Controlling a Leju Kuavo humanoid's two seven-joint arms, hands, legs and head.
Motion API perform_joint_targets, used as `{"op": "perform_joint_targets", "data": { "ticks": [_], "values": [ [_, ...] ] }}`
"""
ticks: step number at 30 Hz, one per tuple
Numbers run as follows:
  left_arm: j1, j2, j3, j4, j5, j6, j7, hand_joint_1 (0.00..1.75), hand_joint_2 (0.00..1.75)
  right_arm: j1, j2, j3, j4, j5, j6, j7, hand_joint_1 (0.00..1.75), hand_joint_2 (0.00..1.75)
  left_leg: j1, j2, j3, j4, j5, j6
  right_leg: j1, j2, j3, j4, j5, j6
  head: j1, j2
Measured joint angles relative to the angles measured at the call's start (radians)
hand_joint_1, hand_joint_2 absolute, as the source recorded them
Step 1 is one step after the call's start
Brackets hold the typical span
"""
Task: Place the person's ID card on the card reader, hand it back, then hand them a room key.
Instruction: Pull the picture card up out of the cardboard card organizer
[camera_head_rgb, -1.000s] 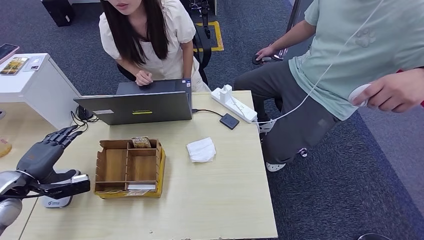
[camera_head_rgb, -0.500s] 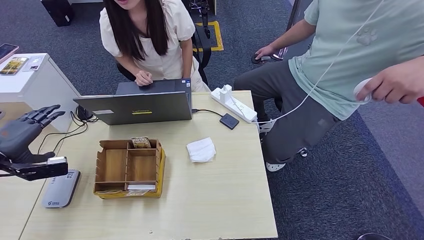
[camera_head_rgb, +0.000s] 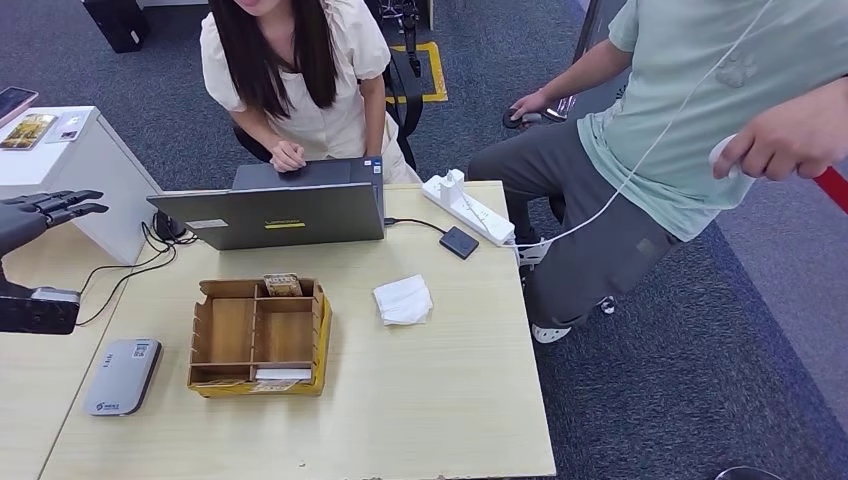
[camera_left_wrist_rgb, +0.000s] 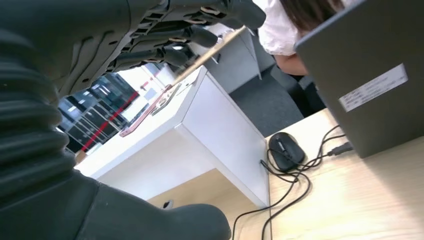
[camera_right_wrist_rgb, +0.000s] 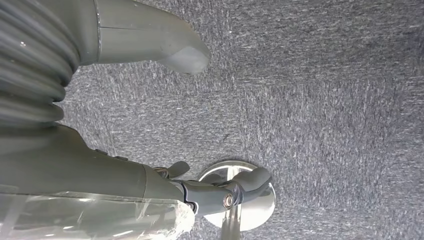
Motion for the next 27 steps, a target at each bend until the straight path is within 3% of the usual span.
{"op": "perform_joint_targets", "data": {
  "ticks": [4, 9, 14, 18, 27],
  "values": [
    [-0.180, 0.026, -0.141, -0.023, 0.114, -0.092, 0.015, 0.00, 1.75, -0.001, -0.002, -0.006, 0.005, 0.002, -0.003, -0.003, 0.00, 1.75, 0.000, 0.000, 0.000, 0.000, 0.000, 0.000, 0.000, 0.000, 0.000, 0.000, 0.000, 0.000, 0.000, 0.000],
    [-0.361, 0.050, -0.336, -0.051, 0.244, -0.097, 0.055, 0.00, 1.75, -0.005, -0.005, -0.018, 0.013, 0.005, -0.004, -0.005, 0.00, 1.75, 0.000, 0.000, 0.000, 0.000, 0.000, 0.000, 0.000, 0.001, 0.000, 0.000, 0.000, 0.000, 0.000, 0.000],
    [-0.418, 0.054, -0.459, -0.069, 0.256, -0.034, 0.080, 0.00, 1.75, -0.006, -0.005, -0.021, 0.023, 0.011, -0.007, -0.005, 0.00, 1.75, 0.000, 0.000, 0.000, 0.000, 0.000, 0.000, 0.000, 0.000, 0.000, 0.000, 0.000, 0.000, 0.000, 0.000],
    [-0.434, 0.030, -0.527, -0.068, 0.248, 0.037, 0.082, 0.00, 1.75, -0.012, -0.004, -0.021, 0.030, 0.014, -0.007, -0.007, 0.00, 1.75, 0.000, 0.000, 0.000, 0.000, 0.000, 0.000, 0.000, 0.000, 0.000, 0.000, 0.000, 0.000, 0.000, 0.000],
    [-0.487, -0.040, -0.616, -0.051, 0.226, 0.036, 0.072, 0.00, 1.75, -0.017, -0.004, -0.022, 0.037, 0.014, -0.007, -0.008, 0.00, 1.75, 0.000, -0.001, -0.001, 0.000, 0.000, 0.000, 0.000, 0.000, 0.000, 0.000, 0.000, 0.000, 0.000, 0.000]
  ]
}}
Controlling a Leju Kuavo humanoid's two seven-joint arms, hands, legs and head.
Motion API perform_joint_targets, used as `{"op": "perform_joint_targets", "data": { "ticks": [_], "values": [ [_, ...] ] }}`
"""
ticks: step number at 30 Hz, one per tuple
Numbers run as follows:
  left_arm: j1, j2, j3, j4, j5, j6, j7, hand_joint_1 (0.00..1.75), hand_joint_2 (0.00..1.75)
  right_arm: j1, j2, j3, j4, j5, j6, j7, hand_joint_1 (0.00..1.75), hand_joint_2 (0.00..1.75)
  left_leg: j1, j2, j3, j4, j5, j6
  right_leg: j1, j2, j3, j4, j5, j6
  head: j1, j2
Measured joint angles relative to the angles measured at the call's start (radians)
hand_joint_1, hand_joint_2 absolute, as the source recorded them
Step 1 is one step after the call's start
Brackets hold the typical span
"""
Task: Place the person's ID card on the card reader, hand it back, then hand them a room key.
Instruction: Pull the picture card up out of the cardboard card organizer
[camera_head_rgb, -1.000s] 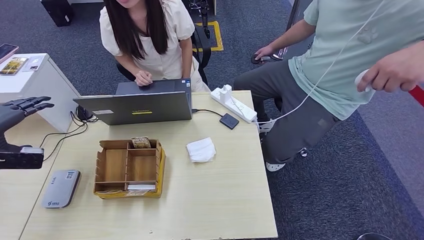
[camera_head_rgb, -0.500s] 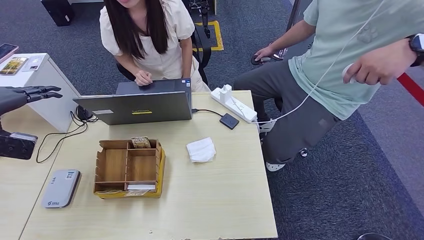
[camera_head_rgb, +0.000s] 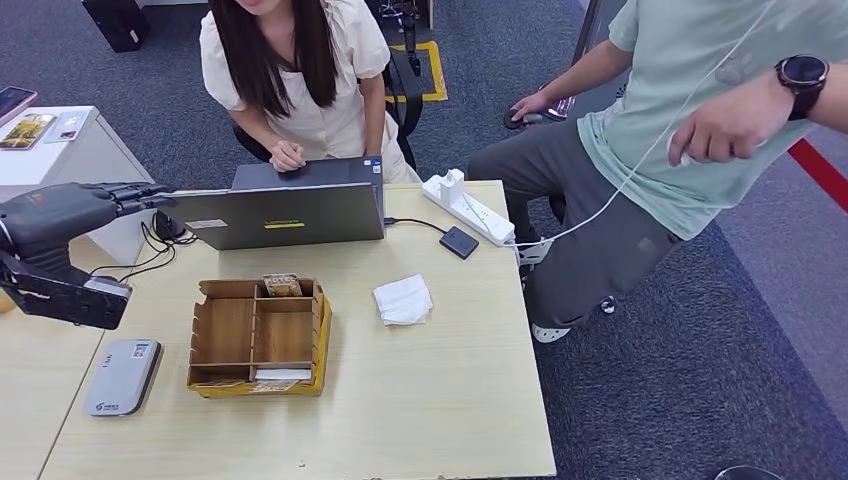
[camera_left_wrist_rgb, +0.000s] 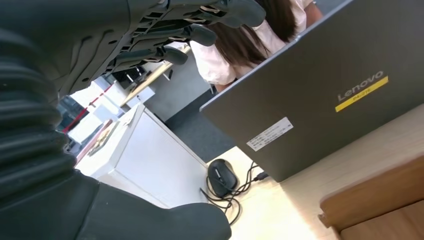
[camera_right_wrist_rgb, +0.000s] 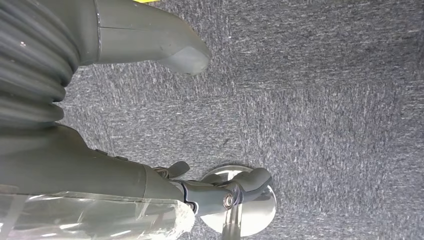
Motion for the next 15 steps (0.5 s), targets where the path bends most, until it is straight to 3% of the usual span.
{"op": "perform_joint_targets", "data": {
  "ticks": [8, 15],
  "values": [
    [-0.128, -0.079, -0.125, 0.032, -0.115, -0.045, 0.016, 0.00, 1.75, -0.001, 0.000, 0.000, 0.004, -0.001, 0.000, 0.004, 0.00, 1.75, 0.000, 0.000, 0.000, 0.000, 0.000, 0.000, 0.000, 0.000, 0.000, 0.000, 0.000, 0.000, 0.000, 0.000],
    [-0.175, -0.101, -0.204, 0.054, -0.186, -0.028, 0.044, 0.00, 1.75, 0.000, 0.000, -0.002, 0.005, -0.001, 0.000, 0.005, 0.00, 1.75, 0.000, 0.000, 0.000, 0.000, 0.000, 0.000, 0.000, 0.000, 0.000, 0.000, 0.000, 0.000, 0.000, 0.000]
  ]
}}
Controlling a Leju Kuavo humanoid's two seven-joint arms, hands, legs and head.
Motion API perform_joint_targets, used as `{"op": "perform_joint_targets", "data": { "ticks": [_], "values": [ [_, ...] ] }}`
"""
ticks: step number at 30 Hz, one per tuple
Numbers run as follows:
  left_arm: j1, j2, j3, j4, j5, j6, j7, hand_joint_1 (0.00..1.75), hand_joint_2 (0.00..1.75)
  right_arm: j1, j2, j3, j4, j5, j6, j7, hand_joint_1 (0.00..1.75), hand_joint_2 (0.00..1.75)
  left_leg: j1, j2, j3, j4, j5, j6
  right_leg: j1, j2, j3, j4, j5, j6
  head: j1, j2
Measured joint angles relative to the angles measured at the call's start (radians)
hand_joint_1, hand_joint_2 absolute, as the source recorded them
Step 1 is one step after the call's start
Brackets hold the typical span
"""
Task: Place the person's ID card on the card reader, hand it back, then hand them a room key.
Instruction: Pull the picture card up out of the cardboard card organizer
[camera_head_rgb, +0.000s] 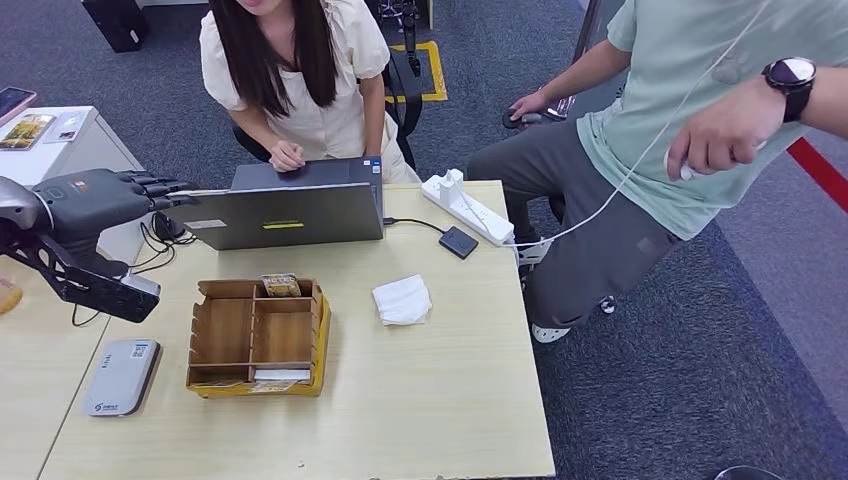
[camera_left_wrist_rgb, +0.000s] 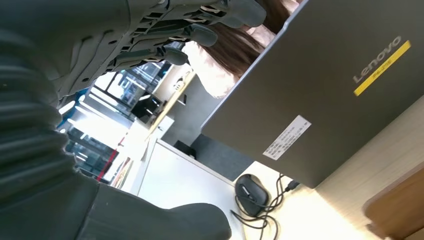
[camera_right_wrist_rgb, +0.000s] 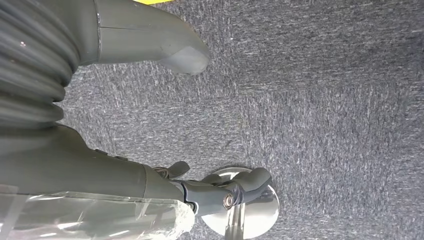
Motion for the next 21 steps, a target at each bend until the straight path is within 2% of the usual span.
{"op": "perform_joint_targets", "data": {
  "ticks": [14, 21],
  "values": [
    [-0.029, -0.017, -0.080, 0.047, -0.033, 0.031, 0.008, 0.00, 1.75, 0.002, 0.000, -0.013, 0.000, -0.002, 0.001, 0.001, 0.00, 1.75, 0.000, 0.000, 0.000, 0.000, 0.000, 0.000, 0.000, 0.000, 0.000, 0.000, 0.000, 0.000, 0.000, 0.000],
    [-0.040, -0.027, -0.095, 0.061, -0.005, 0.034, 0.001, 0.00, 1.75, 0.006, 0.000, -0.021, 0.000, -0.008, 0.002, 0.000, 0.00, 1.75, 0.000, 0.000, 0.000, 0.000, 0.000, 0.000, 0.000, 0.000, 0.000, 0.000, 0.000, 0.000, 0.000, 0.000]
  ]
}}
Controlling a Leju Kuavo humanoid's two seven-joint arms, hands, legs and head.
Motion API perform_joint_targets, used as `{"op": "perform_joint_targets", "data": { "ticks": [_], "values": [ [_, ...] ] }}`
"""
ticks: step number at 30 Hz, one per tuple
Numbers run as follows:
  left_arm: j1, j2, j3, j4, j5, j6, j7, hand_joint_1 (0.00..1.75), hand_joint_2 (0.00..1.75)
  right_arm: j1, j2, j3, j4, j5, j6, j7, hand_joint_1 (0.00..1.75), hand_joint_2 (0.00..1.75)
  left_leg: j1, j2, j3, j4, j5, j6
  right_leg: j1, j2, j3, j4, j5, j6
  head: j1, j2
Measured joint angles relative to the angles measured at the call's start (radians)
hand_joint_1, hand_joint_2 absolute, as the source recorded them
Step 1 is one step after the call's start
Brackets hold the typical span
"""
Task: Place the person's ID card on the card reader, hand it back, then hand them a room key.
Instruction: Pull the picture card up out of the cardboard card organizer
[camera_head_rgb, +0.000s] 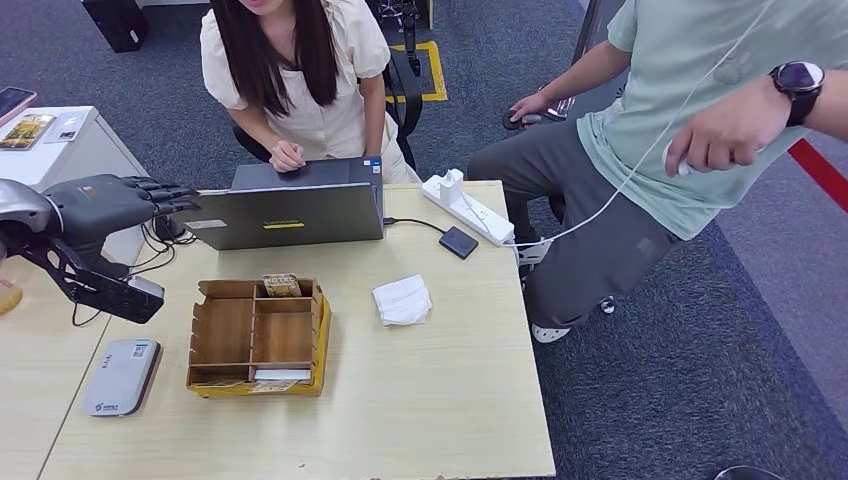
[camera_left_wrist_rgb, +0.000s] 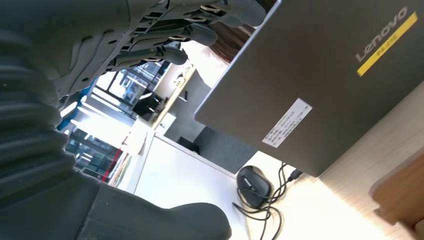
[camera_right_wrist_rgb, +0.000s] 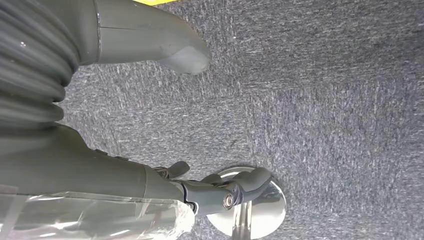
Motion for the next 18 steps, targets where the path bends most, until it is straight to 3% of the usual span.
{"op": "perform_joint_targets", "data": {
  "ticks": [10, 18],
  "values": [
    [0.005, -0.035, -0.001, 0.033, 0.084, 0.051, -0.011, 0.00, 1.75, 0.000, 0.000, -0.002, 0.000, -0.001, 0.000, -0.010, 0.00, 1.75, 0.000, 0.000, 0.000, 0.000, 0.000, 0.000, 0.000, 0.000, 0.000, 0.000, 0.000, 0.000, 0.000, 0.000],
    [0.015, -0.036, 0.006, 0.016, 0.188, 0.045, -0.034, 0.00, 1.75, 0.000, 0.000, -0.017, 0.000, -0.007, 0.000, -0.013, 0.00, 1.75, 0.000, 0.000, 0.000, 0.000, 0.000, 0.000, 0.000, 0.000, 0.000, 0.000, 0.000, 0.000, 0.000, 0.000]
  ]
}}
